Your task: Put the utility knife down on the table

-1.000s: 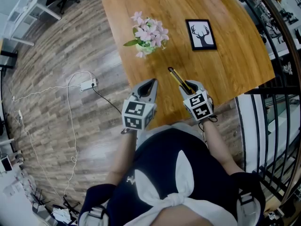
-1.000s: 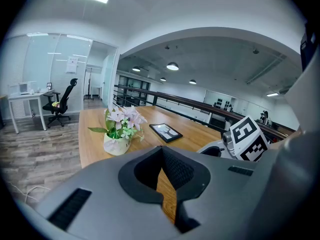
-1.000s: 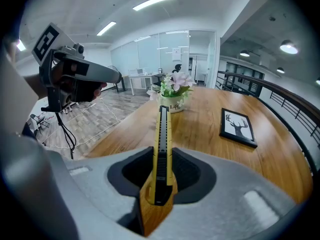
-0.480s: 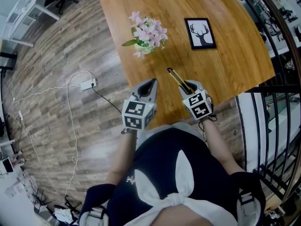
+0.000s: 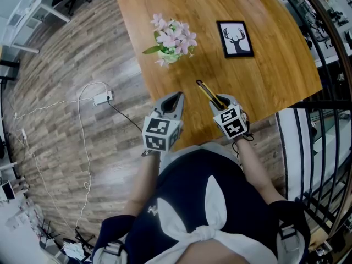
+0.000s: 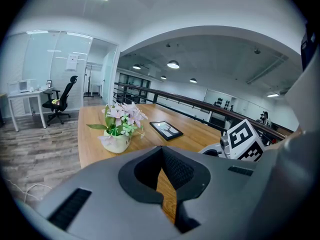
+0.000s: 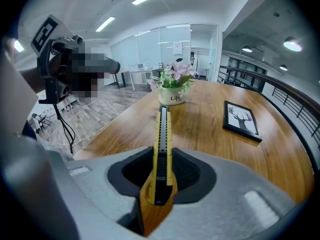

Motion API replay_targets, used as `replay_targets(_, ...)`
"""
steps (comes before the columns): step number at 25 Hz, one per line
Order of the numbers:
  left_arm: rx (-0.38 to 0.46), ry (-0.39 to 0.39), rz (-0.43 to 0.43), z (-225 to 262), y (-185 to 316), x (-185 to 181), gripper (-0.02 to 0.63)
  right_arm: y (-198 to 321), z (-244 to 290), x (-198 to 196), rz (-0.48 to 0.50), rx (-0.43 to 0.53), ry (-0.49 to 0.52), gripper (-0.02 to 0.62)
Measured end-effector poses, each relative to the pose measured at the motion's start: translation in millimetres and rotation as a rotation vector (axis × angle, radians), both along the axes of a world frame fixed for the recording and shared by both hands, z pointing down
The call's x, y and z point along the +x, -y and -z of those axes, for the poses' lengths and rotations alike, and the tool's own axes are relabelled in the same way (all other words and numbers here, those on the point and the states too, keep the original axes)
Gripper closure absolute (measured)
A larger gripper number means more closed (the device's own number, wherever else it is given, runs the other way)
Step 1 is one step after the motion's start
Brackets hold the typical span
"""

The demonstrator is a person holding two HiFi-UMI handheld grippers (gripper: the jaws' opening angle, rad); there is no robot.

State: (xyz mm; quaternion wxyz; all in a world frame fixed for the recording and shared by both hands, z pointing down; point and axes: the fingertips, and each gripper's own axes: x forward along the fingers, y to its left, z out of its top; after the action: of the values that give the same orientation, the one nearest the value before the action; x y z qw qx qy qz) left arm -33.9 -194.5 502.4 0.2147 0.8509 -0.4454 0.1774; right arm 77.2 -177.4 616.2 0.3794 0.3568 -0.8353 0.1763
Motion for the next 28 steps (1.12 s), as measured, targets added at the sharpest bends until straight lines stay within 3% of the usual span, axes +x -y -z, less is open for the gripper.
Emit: replay_targets(28,-0.036,0.014,0.007,-9.5,-0.2,-6.4,0.590,1.4,-24.3,-1.5,0.049,-0.032,-0.057,0.482)
